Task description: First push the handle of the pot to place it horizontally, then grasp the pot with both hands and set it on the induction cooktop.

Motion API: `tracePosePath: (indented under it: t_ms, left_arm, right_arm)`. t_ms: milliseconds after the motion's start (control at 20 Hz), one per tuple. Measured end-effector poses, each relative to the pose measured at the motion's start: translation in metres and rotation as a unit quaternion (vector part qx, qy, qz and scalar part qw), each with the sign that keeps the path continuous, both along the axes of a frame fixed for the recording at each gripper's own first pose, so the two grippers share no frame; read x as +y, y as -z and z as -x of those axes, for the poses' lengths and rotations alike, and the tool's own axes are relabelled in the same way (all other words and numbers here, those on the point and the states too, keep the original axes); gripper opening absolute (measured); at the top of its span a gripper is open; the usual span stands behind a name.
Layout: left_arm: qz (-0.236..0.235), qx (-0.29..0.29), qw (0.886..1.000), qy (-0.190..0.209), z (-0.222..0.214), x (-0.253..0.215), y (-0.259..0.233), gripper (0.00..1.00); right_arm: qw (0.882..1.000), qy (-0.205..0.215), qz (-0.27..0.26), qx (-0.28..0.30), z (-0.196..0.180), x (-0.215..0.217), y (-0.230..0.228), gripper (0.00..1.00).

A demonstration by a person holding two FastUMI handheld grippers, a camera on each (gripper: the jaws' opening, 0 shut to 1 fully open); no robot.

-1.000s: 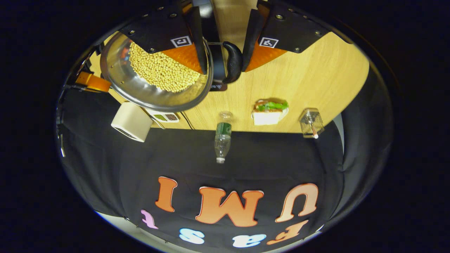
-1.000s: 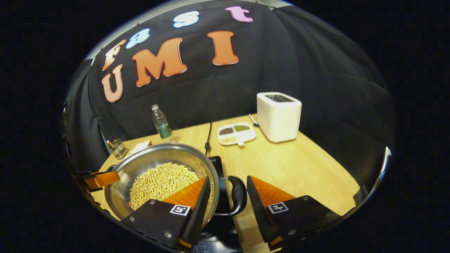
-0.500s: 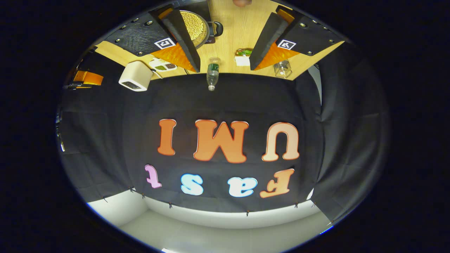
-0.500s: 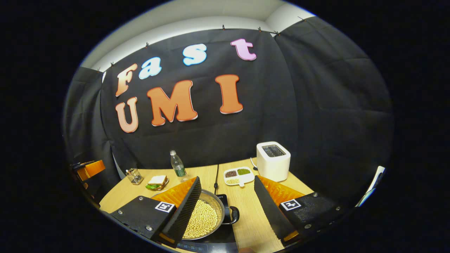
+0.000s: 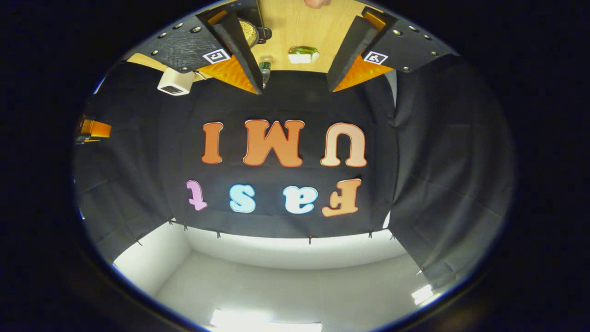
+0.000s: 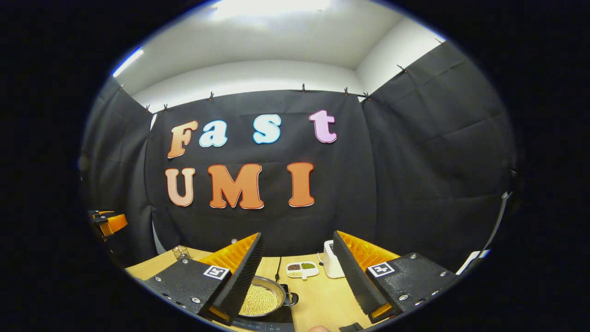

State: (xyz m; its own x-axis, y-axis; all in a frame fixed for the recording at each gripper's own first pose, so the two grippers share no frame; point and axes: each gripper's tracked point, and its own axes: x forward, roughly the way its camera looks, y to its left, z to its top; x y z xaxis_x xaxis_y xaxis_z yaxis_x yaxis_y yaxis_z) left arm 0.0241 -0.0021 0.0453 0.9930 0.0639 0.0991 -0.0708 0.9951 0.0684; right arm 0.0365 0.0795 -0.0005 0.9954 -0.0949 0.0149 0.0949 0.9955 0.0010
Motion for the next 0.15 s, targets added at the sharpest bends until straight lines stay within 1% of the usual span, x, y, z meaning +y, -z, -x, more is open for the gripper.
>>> tracePosePath:
  t_ms: [50,100,150]
  left_arm:
    - [0.001,-0.005,1.0,-0.002,0.0061,0.0011,-0.0033,0.86]
    - [0.003,-0.003,1.0,-0.004,0.0106,0.0001,-0.0016,0.89]
    - [0.003,0.003,1.0,-0.005,0.0149,0.0,0.0012,0.89]
  right_arm:
    - [1.0,-0.003,0.003,0.001,0.0079,0.0023,0.0015,0.94]
    - [1.0,-0.007,0.005,0.004,0.0138,0.0041,0.0039,0.94]
    - [1.0,-0.01,0.005,0.007,0.0175,0.0048,0.0057,0.94]
